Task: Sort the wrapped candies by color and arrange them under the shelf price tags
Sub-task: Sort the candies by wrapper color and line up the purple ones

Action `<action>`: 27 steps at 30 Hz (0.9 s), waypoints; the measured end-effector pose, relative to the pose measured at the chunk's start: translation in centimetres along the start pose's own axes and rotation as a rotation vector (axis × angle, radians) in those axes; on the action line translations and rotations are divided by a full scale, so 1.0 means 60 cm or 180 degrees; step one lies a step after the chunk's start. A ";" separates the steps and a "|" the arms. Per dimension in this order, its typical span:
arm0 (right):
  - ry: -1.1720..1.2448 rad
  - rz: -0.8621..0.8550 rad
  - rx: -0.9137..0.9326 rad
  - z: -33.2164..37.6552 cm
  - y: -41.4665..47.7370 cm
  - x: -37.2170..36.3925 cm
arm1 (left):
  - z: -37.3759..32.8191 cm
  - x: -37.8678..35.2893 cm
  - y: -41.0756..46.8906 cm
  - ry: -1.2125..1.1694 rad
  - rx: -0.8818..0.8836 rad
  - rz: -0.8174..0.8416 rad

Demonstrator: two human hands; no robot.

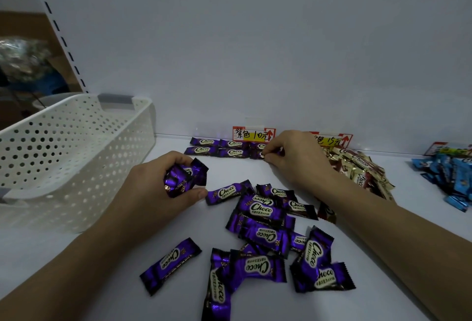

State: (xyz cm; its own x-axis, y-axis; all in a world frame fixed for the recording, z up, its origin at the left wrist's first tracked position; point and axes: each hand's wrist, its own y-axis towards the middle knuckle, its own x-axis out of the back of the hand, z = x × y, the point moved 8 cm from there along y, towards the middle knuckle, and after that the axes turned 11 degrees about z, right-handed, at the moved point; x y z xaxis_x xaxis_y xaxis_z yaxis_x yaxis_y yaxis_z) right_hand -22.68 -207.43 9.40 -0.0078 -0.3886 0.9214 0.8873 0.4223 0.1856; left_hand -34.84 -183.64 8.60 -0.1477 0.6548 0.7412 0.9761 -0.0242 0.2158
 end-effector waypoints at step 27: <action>0.2337 0.0844 0.0245 0.123 -0.021 -0.007 | 0.036 0.034 0.008 -0.1430 0.0112 -0.0763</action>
State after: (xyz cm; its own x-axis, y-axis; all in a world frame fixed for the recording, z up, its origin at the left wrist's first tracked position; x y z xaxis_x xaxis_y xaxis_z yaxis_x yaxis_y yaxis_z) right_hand -27.18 -201.74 11.30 0.5306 -0.6975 0.4816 0.7822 0.6218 0.0389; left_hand -34.31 -180.67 8.86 -0.2926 0.8992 0.3253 0.9291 0.1869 0.3191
